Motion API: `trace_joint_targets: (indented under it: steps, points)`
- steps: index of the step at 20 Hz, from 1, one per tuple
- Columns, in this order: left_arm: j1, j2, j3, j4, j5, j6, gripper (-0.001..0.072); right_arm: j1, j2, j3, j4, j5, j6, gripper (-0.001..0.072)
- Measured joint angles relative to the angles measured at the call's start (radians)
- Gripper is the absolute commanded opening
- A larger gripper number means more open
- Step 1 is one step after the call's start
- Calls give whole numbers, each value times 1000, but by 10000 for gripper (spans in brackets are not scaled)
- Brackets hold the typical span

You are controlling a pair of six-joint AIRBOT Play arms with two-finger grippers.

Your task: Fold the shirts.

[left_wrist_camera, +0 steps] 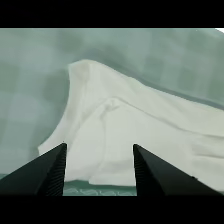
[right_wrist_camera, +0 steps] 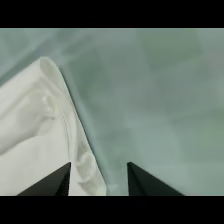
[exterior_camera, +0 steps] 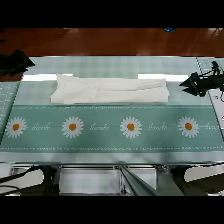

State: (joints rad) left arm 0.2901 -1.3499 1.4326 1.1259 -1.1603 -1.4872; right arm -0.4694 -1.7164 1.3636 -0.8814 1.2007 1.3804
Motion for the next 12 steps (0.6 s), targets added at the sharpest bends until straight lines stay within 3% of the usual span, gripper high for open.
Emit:
trace_joint_targets:
  steps: [4,8,9,10,11,12]
  points:
    - [-94,193,-214,10,23,29,507,55,-67,-5,30,2,12,417]
    - [-187,275,-320,13,36,40,507,115,-125,-5,99,-10,6,411]
    - [-209,283,-332,12,50,39,507,135,-138,-4,121,-14,-2,313]
    - [-229,286,-340,11,64,40,507,156,-149,-5,134,-21,-11,120]
    - [-249,289,-346,10,80,40,506,174,-156,-6,141,-29,-19,21]
    - [-269,290,-350,3,96,40,505,192,-158,-5,154,-36,-34,20]
